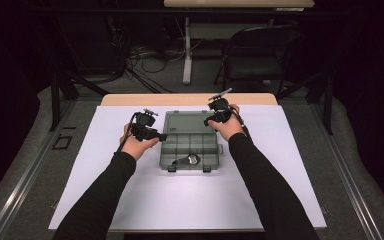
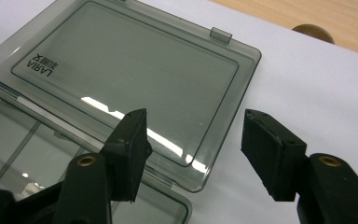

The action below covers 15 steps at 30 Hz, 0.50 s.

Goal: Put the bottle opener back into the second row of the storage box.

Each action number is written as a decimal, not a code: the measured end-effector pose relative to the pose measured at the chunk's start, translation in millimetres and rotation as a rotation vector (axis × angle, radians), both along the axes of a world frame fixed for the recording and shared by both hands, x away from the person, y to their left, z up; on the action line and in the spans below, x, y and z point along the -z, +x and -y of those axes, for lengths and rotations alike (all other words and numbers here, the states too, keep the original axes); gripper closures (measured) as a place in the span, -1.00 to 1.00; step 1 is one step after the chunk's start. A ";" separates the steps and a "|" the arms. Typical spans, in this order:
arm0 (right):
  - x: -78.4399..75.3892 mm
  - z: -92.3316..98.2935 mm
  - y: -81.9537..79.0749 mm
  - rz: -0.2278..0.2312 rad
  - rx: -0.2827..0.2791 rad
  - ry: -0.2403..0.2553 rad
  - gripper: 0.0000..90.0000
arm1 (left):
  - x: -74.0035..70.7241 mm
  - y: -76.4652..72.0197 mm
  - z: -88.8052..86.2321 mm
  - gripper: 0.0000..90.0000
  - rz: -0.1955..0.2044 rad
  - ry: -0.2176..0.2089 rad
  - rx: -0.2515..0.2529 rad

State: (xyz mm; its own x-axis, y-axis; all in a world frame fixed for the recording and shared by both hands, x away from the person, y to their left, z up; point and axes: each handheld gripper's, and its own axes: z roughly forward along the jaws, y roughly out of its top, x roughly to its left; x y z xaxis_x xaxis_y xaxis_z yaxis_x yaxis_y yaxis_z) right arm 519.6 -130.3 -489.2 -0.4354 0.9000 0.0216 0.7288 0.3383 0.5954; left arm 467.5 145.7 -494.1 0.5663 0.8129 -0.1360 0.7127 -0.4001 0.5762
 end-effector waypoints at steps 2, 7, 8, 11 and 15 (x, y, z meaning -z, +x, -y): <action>3.2 -0.9 1.3 -0.005 0.003 0.005 -0.10 | 1.6 0.7 0.8 0.05 -0.005 0.002 -0.002; 8.0 -1.9 3.5 -0.015 0.010 0.019 -0.10 | 4.6 1.9 2.2 0.05 -0.013 0.011 -0.006; 8.6 -2.0 3.7 -0.015 0.009 0.017 -0.10 | 5.1 2.2 2.2 0.05 -0.014 0.013 -0.005; 10.2 -2.5 4.0 -0.020 0.017 0.024 -0.10 | 7.6 2.9 3.0 0.05 -0.023 0.021 -0.002; 12.3 -1.2 5.2 -0.023 0.025 0.023 -0.11 | 12.9 3.9 5.4 0.06 -0.037 0.037 -0.001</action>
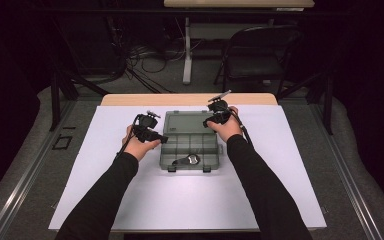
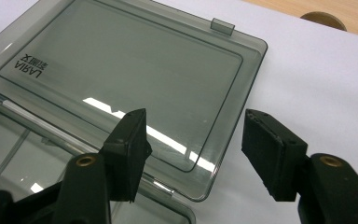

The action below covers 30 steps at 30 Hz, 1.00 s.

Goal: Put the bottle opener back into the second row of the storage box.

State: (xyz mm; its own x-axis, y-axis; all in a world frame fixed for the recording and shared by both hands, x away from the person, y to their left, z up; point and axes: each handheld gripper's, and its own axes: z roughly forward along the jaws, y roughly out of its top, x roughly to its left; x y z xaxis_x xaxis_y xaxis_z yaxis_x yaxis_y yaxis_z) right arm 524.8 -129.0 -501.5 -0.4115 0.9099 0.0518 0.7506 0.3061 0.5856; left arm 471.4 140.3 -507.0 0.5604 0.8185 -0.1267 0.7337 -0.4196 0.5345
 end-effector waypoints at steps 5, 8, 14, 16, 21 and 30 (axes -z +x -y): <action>0.2 0.9 -0.2 -0.054 0.006 -0.024 -0.12 | 7.5 -0.3 3.9 0.07 -0.022 0.025 0.009; 10.0 1.5 1.0 0.015 0.007 0.044 -0.13 | 11.2 -1.2 5.3 0.10 -0.029 0.025 0.003; 14.0 5.8 0.6 -0.056 0.033 0.040 -0.19 | 16.9 -1.3 6.1 0.18 -0.040 0.026 -0.005; 16.0 6.2 0.8 -0.060 0.037 0.056 -0.20 | 19.0 -1.2 6.9 0.18 -0.046 0.031 -0.001; 19.5 6.5 1.8 -0.084 0.050 0.058 -0.22 | 23.1 -0.8 8.5 0.22 -0.051 0.022 -0.013; 24.2 5.8 4.9 -0.104 0.068 0.078 -0.27 | 29.8 2.5 11.7 0.24 -0.058 0.032 -0.021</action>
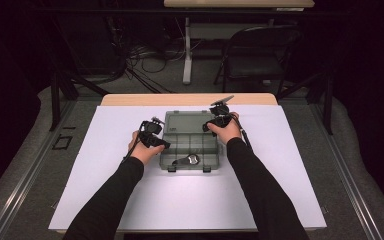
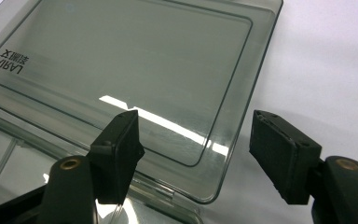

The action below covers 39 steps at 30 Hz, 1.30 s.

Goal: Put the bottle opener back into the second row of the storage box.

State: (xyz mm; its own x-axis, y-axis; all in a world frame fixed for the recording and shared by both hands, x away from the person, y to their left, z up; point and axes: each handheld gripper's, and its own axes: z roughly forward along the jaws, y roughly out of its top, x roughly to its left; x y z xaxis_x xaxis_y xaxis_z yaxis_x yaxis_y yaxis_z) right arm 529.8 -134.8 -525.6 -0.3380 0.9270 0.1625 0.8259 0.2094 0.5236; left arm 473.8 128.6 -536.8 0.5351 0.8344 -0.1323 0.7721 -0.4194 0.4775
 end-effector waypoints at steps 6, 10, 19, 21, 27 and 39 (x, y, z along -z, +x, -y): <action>4.0 -2.1 2.7 -0.015 0.008 0.011 -0.28 | 1.4 0.1 1.8 0.33 0.000 0.001 0.002; 4.8 -1.4 4.5 -0.022 0.014 0.025 -0.29 | 1.8 0.1 1.7 0.45 0.007 0.018 -0.003; 6.2 0.5 6.4 -0.036 0.014 0.044 -0.30 | 1.7 -1.3 3.5 0.48 0.017 0.035 -0.008; 6.5 0.9 7.0 -0.044 0.016 0.051 -0.31 | 1.7 -1.9 4.4 0.49 0.020 0.040 -0.012; 6.7 1.7 8.7 -0.054 0.017 0.057 -0.31 | 1.3 -2.5 5.7 0.51 0.021 0.047 -0.020; 7.2 -1.2 13.5 -0.061 0.032 0.052 -0.35 | 1.2 -2.8 5.8 0.52 0.017 0.046 -0.027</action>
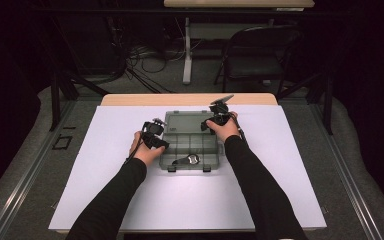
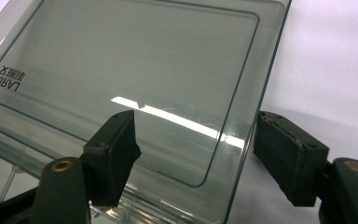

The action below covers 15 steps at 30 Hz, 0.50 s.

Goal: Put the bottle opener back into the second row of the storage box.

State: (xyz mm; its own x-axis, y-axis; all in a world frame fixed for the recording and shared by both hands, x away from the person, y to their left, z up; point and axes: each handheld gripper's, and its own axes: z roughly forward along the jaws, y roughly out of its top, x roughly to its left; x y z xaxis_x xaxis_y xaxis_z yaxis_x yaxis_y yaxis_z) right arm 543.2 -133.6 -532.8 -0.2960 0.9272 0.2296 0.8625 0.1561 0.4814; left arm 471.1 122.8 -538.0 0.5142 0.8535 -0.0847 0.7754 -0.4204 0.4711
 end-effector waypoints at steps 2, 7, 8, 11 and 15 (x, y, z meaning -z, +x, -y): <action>1.2 -0.1 0.9 0.010 0.000 0.009 -0.36 | 0.0 0.0 0.0 0.52 0.000 0.000 0.000; 0.9 0.4 2.2 -0.014 0.006 0.014 -0.37 | 0.0 0.0 0.1 0.52 -0.001 -0.001 -0.001; 1.2 0.6 2.5 -0.017 0.007 0.015 -0.38 | 0.0 0.0 0.1 0.52 -0.001 0.000 -0.001; 2.3 1.3 3.1 -0.023 0.008 0.024 -0.39 | 0.0 0.0 0.2 0.52 -0.001 0.000 -0.002; 2.8 1.6 3.8 -0.041 0.014 0.037 -0.40 | 0.0 0.0 0.2 0.52 0.000 0.001 -0.002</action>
State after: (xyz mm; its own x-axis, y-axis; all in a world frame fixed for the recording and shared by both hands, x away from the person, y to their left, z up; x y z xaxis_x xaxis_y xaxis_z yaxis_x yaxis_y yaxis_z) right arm 547.0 -135.3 -535.6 -0.2726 0.9219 0.2753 0.8834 0.1265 0.4513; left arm 471.0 122.5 -538.0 0.5127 0.8545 -0.0840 0.7763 -0.4195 0.4705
